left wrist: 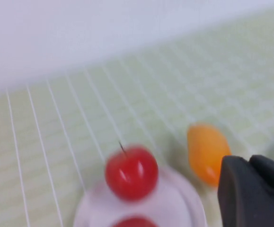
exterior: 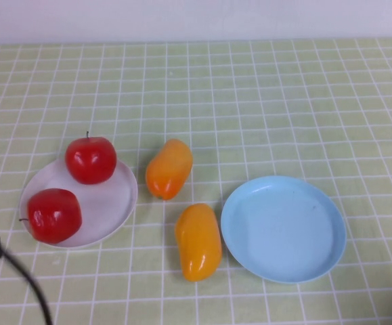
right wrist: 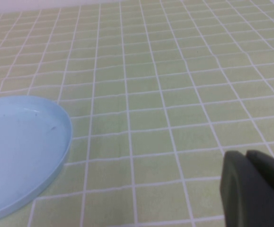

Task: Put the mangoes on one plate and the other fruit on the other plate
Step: Put another type of fruit in the right plate

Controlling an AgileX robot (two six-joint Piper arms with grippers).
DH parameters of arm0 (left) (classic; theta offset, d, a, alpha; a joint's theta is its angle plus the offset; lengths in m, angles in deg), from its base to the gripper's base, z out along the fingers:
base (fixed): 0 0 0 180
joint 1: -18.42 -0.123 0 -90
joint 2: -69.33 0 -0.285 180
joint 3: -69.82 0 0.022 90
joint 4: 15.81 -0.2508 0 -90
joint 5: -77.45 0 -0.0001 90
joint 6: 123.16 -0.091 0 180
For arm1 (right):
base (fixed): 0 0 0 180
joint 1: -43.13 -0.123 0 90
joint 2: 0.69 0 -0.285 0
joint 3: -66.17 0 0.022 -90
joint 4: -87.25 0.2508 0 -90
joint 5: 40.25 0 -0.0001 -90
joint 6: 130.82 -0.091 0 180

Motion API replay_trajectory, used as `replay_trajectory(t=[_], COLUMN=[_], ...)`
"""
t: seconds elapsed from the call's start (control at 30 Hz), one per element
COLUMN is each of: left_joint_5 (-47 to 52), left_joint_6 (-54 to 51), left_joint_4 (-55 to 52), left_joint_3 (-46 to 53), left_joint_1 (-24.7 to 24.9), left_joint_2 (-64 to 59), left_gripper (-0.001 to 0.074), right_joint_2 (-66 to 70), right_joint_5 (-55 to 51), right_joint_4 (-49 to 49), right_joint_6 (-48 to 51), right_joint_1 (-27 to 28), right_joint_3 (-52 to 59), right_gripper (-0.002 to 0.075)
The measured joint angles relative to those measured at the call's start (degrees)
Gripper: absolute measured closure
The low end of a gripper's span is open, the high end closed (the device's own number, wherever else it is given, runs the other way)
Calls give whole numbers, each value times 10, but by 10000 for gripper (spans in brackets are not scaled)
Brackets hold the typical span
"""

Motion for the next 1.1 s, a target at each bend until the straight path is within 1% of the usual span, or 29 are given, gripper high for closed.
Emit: replay_trajectory(t=[0.07,0.13,0.23,0.33,0.47,0.6,0.7,0.8,0.97,1.1], left_joint_5=[-69,-130,-207,-231,-231,-237,-234,-195,-90,-76], left_joint_6=[-17,-39,-65,-69,-69,-67,-61,-57,-57,-57], left_joint_4=[-4,-3,19,32,50,63,68,72,59,57], left_joint_3=[53,106,193,259,329,387,413,416,417,417], left_joint_1=[-8,-27,-85,-141,-192,-222,-228,-228,-228,-228], left_joint_2=[41,88,169,242,327,345,346,346,346,346], left_gripper=[731,731,731,731,731,731,731,731,731,731], right_joint_2=[0,0,0,0,0,0,0,0,0,0], right_joint_5=[0,0,0,0,0,0,0,0,0,0], right_joint_4=[0,0,0,0,0,0,0,0,0,0], right_joint_6=[0,0,0,0,0,0,0,0,0,0], right_joint_1=[0,0,0,0,0,0,0,0,0,0], right_joint_3=[0,0,0,0,0,0,0,0,0,0], right_gripper=[743,743,743,743,743,743,743,743,743,743])
